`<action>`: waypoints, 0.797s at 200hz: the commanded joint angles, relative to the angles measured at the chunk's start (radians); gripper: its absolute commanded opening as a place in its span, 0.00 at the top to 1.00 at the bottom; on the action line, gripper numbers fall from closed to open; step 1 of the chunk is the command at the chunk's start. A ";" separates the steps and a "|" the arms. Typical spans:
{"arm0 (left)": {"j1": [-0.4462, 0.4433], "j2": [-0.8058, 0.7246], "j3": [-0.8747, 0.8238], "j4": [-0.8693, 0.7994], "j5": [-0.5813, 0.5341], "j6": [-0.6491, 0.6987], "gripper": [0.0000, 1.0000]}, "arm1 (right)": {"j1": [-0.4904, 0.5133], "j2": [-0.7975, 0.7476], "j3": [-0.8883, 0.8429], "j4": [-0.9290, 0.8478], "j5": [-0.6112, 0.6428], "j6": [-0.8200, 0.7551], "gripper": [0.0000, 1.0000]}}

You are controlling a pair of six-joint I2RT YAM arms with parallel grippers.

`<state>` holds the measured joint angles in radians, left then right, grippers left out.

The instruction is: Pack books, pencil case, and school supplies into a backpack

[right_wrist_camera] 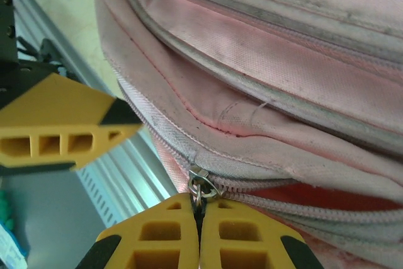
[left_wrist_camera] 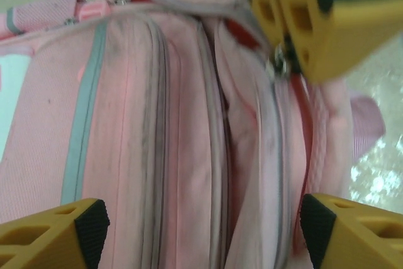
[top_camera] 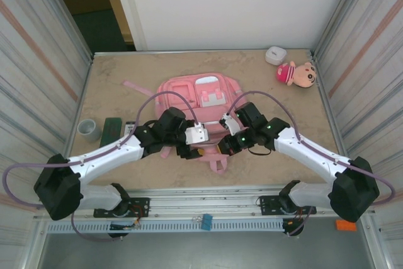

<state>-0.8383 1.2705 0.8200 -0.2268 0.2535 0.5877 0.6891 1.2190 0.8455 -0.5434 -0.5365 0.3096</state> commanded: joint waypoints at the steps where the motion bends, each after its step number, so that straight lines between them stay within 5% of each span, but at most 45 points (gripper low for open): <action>1: -0.023 0.034 0.033 0.057 0.017 -0.070 0.19 | 0.013 -0.011 0.048 0.052 -0.061 0.023 1.00; 38: -0.025 0.113 0.047 0.039 0.030 -0.021 0.54 | -0.004 -0.037 0.041 0.034 -0.035 0.020 1.00; 54: -0.022 0.097 0.034 0.026 0.042 0.014 0.84 | -0.067 -0.050 0.023 -0.015 0.013 0.017 1.00; 64: -0.018 0.075 0.014 0.018 0.047 0.046 0.92 | -0.131 -0.054 0.007 -0.051 0.043 0.013 1.00; 107: 0.029 -0.019 -0.027 -0.079 0.043 0.171 0.97 | -0.360 -0.065 -0.031 -0.084 0.155 -0.016 1.00; 159: 0.054 -0.062 -0.036 -0.154 0.000 0.198 0.91 | -0.371 -0.007 -0.026 -0.021 0.075 -0.047 1.00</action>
<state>-0.8124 1.2633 0.8089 -0.2104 0.3153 0.7467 0.3458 1.1988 0.8265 -0.5846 -0.5499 0.2821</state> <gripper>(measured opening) 0.070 0.051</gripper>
